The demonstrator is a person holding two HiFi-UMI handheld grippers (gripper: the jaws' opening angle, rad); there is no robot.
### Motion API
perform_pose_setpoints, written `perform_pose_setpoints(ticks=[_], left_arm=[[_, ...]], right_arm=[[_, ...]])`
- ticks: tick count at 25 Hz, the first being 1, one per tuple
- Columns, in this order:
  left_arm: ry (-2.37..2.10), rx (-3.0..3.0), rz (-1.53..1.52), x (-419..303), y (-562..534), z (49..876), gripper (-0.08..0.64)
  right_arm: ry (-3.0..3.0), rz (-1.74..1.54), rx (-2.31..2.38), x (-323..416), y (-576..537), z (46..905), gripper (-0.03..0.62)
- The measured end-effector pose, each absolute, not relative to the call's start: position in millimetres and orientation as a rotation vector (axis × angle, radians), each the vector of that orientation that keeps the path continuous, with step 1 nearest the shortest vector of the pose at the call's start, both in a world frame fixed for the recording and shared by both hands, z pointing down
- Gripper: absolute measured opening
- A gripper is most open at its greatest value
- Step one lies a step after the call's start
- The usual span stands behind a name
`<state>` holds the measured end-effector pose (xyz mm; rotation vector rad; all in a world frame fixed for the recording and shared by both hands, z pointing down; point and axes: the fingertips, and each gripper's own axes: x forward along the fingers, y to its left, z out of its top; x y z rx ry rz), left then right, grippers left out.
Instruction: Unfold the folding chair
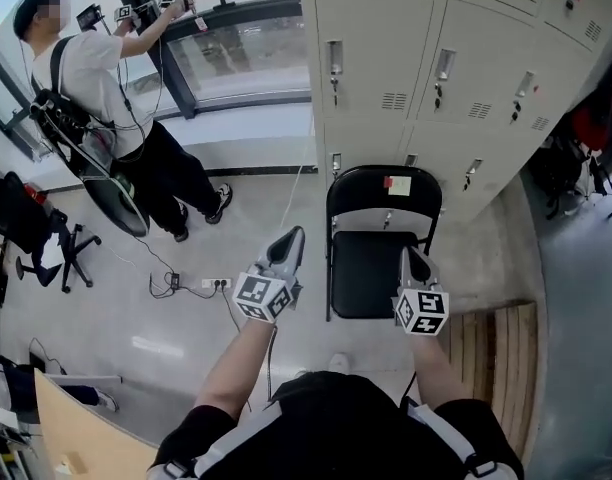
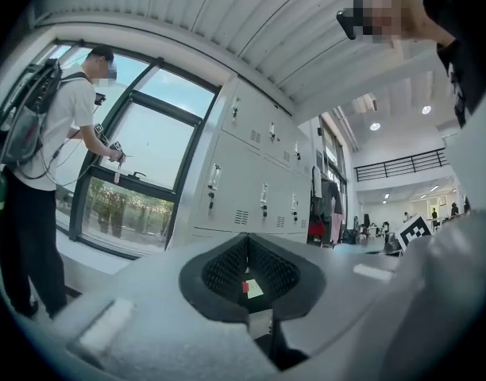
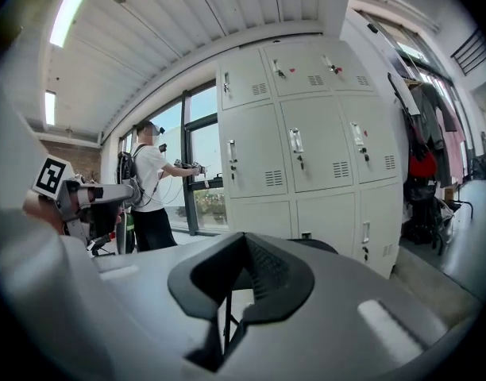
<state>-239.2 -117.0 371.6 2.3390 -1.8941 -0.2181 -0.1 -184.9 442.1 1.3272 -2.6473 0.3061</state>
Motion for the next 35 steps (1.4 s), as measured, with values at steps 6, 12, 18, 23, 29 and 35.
perform_pose_setpoints(ticks=[6,12,18,23,29,35], left_arm=[[-1.906,2.358,-0.217,-254,-70,356,0.002],[-1.934,2.370,-0.228,-268,-35,345,0.002],[-1.951,2.401,-0.234,-273,1,328,0.002],[-1.916,2.405,-0.264,-270,34,329,0.002],[-1.886,2.414,-0.261,-266,62,335,0.002],[-1.889,2.397,-0.252,-249,77,341,0.002]], right_arm=[[-2.701,0.229,1.288,-34,-157,406,0.006],[-2.704,0.154,1.324,-39,-122,378,0.005],[-2.701,0.092,1.364,-39,-77,359,0.005],[-2.716,0.068,1.357,-29,-35,350,0.005],[-2.700,0.040,1.394,-5,0,343,0.005],[-2.702,0.039,1.441,25,6,342,0.005]])
